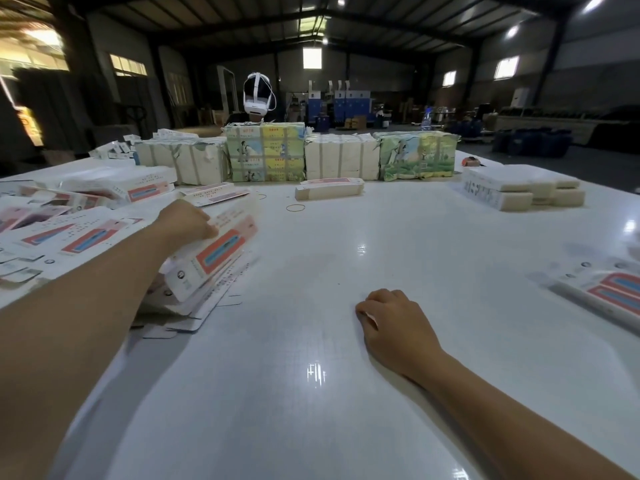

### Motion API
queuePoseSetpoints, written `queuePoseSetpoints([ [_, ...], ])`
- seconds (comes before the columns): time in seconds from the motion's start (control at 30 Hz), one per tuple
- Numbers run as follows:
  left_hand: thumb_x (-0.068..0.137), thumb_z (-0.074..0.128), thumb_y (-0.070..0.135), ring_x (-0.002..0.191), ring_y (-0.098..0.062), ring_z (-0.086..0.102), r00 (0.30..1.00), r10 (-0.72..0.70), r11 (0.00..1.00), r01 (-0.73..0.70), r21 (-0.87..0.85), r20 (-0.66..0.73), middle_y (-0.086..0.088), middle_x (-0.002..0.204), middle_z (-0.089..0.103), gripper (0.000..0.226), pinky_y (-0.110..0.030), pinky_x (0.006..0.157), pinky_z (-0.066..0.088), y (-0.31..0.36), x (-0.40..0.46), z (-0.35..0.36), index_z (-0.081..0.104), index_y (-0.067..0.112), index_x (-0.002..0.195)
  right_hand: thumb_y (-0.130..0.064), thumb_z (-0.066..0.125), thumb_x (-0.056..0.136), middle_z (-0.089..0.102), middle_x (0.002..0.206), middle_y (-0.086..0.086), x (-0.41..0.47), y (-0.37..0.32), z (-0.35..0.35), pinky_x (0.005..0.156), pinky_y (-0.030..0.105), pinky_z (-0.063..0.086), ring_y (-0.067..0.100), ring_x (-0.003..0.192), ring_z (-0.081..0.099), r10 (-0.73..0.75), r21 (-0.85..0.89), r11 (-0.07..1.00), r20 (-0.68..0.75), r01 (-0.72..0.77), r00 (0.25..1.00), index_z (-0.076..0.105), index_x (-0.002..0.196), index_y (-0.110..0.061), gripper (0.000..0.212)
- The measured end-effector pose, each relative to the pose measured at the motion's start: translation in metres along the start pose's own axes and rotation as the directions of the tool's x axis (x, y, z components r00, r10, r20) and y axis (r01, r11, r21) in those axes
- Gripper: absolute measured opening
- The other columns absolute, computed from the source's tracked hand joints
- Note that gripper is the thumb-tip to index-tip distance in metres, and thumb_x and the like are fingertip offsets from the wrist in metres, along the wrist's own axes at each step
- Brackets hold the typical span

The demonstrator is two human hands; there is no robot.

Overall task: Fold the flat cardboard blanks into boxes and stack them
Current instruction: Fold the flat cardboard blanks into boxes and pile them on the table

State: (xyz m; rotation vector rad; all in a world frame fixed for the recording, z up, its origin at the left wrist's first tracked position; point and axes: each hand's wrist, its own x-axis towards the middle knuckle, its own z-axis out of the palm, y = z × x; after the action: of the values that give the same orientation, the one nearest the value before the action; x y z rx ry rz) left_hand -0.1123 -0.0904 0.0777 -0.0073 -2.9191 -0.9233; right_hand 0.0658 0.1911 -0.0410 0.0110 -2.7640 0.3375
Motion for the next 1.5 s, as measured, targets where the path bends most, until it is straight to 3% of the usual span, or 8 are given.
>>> queuePoseSetpoints([
  [0.23, 0.087, 0.063, 0.013, 0.072, -0.014, 0.072, 0.816, 0.359, 0.930, -0.275, -0.243, 0.452, 0.007, 0.082, 0.074, 0.029, -0.026, 0.055, 0.054, 0.078, -0.065, 0.042, 0.066, 0.038, 0.101, -0.013, 0.051, 0.093, 0.062, 0.122, 0.004, 0.005, 0.003, -0.011, 0.099, 0.030, 0.042, 0.022, 0.113, 0.055, 0.217, 0.405, 0.882, 0.103, -0.240, 0.971, 0.065, 0.118, -0.013, 0.029],
  [0.4, 0.090, 0.059, 0.013, 0.075, -0.011, 0.071, 0.717, 0.507, 0.849, -0.322, -0.419, 0.478, 0.014, 0.084, 0.073, 0.035, -0.019, 0.052, 0.053, 0.086, -0.103, 0.094, 0.061, 0.046, 0.099, -0.002, 0.052, 0.090, 0.072, 0.084, 0.013, 0.002, 0.017, -0.035, 0.071, 0.045, 0.058, 0.029, 0.077, 0.071, 0.535, 0.934, 0.106, 0.236, -0.342, 0.811, 0.068, 0.090, -0.007, 0.017],
  [0.47, 0.092, 0.058, 0.014, 0.073, -0.006, 0.070, 0.723, 0.523, 0.835, -0.326, -0.444, 0.452, 0.018, 0.082, 0.072, 0.037, -0.016, 0.049, 0.051, 0.082, -0.112, 0.110, 0.060, 0.050, 0.097, -0.021, 0.042, 0.100, 0.071, 0.074, 0.011, 0.003, 0.027, -0.042, 0.064, 0.040, 0.057, 0.023, 0.060, 0.069, 0.513, 0.907, -0.368, 0.383, -0.206, 0.768, 0.066, 0.095, -0.006, 0.029],
  [0.53, 0.094, 0.055, 0.021, 0.071, -0.005, 0.069, 0.758, 0.526, 0.841, -0.394, -0.372, 0.387, 0.020, 0.081, 0.069, 0.035, -0.017, 0.050, 0.049, 0.077, -0.115, 0.118, 0.053, 0.055, 0.101, -0.048, 0.035, 0.100, 0.068, 0.077, 0.012, 0.004, 0.035, -0.044, 0.070, 0.039, 0.056, 0.025, 0.063, 0.068, 0.434, 0.835, -0.520, 0.439, -0.179, 0.787, 0.065, 0.105, -0.007, 0.050],
  [0.7, 0.099, 0.038, 0.037, 0.105, -0.016, 0.051, 0.764, 0.636, 0.713, -0.637, 0.293, 0.112, 0.002, 0.123, 0.054, 0.046, -0.042, 0.095, 0.043, 0.065, -0.108, 0.131, 0.034, 0.033, 0.144, -0.020, 0.050, 0.097, 0.070, 0.087, 0.014, 0.003, 0.026, -0.039, 0.072, 0.041, 0.060, 0.029, 0.083, 0.070, 0.417, 0.965, -0.112, 0.261, -0.236, 0.871, 0.064, 0.095, -0.008, 0.019],
  [0.83, 0.072, 0.032, 0.081, 0.137, -0.020, 0.019, 0.699, 0.704, 0.612, -0.687, 0.392, 0.126, 0.002, 0.151, 0.024, 0.101, -0.048, 0.114, 0.007, 0.074, -0.130, 0.146, 0.008, 0.021, 0.150, -0.012, 0.053, 0.095, 0.072, 0.089, 0.013, -0.001, 0.021, -0.035, 0.064, 0.034, 0.058, 0.028, 0.081, 0.071, 0.388, 0.986, 0.058, 0.121, -0.155, 0.913, 0.067, 0.092, -0.008, 0.016],
  [1.2, 0.051, 0.084, 0.056, 0.087, -0.033, 0.062, 0.421, 0.891, 0.453, -0.801, 0.391, -0.170, -0.014, 0.106, 0.065, 0.094, -0.041, 0.078, 0.050, 0.086, -0.150, 0.134, 0.057, 0.000, 0.121, 0.008, 0.053, 0.089, 0.073, 0.087, 0.011, -0.003, 0.027, -0.053, 0.059, 0.038, 0.059, 0.031, 0.080, 0.071, 0.162, 0.990, 0.065, 0.114, -0.126, 0.980, 0.067, 0.097, -0.004, 0.020],
  [1.5, 0.054, 0.085, 0.051, 0.073, -0.031, 0.064, 0.440, 0.877, 0.480, -0.800, 0.360, -0.192, -0.013, 0.092, 0.068, 0.079, -0.036, 0.066, 0.052, 0.091, -0.158, 0.133, 0.063, 0.000, 0.111, 0.011, 0.056, 0.086, 0.073, 0.074, 0.004, -0.006, 0.029, -0.060, 0.050, 0.030, 0.056, 0.025, 0.066, 0.071, 0.188, 0.954, 0.296, -0.003, -0.054, 0.982, 0.070, 0.086, -0.009, 0.024],
])
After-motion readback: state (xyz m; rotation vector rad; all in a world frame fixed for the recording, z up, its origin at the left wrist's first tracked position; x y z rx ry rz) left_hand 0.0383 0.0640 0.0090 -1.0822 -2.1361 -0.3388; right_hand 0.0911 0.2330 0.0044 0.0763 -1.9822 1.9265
